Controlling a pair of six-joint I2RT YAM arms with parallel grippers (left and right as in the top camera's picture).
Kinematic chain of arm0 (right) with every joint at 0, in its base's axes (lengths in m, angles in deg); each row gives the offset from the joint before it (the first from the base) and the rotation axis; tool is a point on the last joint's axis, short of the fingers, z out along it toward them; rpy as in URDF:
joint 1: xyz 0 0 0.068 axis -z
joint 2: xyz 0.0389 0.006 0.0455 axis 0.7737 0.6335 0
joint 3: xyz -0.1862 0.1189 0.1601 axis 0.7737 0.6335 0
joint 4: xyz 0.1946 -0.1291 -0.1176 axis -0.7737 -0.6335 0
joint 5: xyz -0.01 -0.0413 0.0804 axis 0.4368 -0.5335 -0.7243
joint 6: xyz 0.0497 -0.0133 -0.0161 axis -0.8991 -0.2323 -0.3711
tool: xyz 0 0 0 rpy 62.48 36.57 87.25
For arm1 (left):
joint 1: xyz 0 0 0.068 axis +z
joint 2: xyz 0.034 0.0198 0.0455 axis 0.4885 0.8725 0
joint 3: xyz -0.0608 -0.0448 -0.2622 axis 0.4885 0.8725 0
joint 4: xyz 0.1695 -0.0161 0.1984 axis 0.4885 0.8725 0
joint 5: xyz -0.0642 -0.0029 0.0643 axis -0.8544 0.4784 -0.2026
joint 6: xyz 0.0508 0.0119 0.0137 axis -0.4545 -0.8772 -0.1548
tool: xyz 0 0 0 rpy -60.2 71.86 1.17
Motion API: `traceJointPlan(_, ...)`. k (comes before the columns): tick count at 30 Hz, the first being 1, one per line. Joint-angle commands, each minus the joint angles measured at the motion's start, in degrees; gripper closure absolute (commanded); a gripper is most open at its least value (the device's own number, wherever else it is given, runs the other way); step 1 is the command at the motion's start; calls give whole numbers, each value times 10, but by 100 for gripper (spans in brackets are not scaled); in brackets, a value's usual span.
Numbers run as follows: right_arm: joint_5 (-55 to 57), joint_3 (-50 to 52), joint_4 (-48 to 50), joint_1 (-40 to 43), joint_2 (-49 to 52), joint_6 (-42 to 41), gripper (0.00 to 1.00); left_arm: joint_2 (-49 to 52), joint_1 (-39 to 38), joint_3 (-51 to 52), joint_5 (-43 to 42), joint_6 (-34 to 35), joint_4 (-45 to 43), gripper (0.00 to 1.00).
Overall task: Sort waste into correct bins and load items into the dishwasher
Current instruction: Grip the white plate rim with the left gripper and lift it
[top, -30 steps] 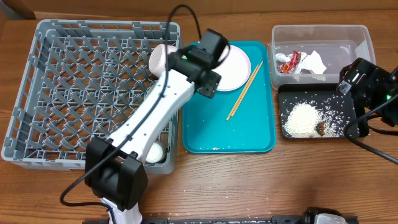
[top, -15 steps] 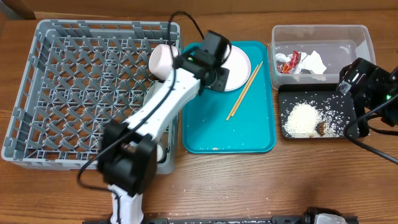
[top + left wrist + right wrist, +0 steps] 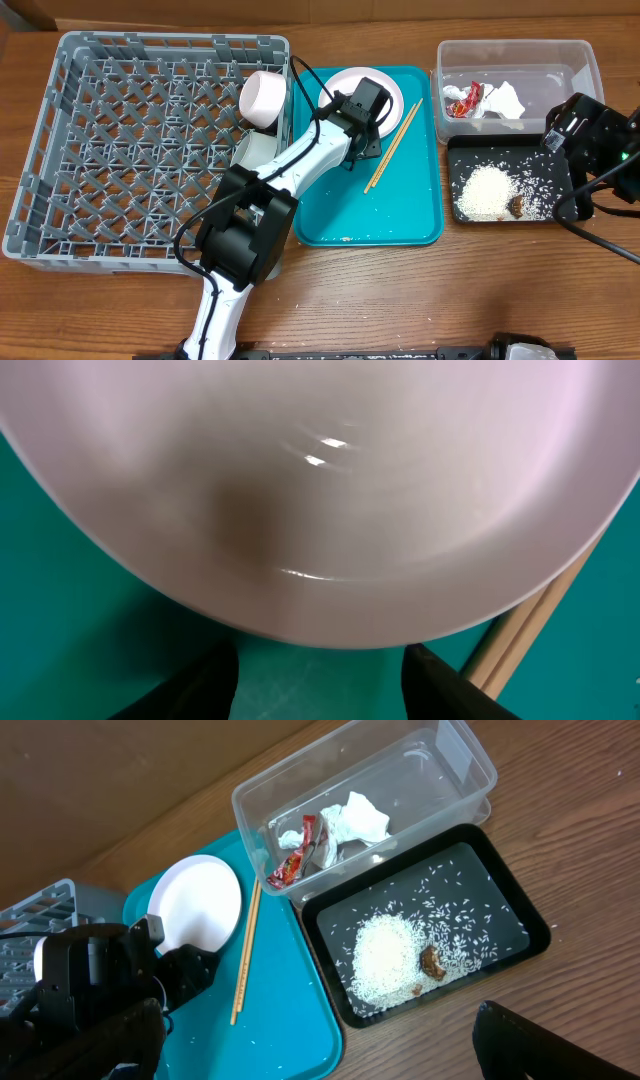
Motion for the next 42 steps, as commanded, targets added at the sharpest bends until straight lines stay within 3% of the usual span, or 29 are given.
traceJointPlan(1, 3, -9, 3, 4, -2, 0, 0, 0, -5, -5, 4, 25, 4, 45)
traceJointPlan(7, 3, -9, 3, 4, -2, 0, 0, -30, -6, -26, 37, 29, 41, 47)
traceJointPlan(15, 3, -9, 3, 4, -2, 0, 0, -18, -7, -25, 125, 114, 39, 48)
traceJointPlan(29, 3, -9, 3, 4, -2, 0, 0, 0, -12, -26, 150, 118, -9, 49)
traceJointPlan(38, 3, -9, 3, 4, -2, 0, 0, 33, -13, -25, 145, 140, 8, 54)
traceJointPlan(42, 3, -9, 3, 4, -2, 0, 0, 42, -13, -25, 143, 140, 15, 65)
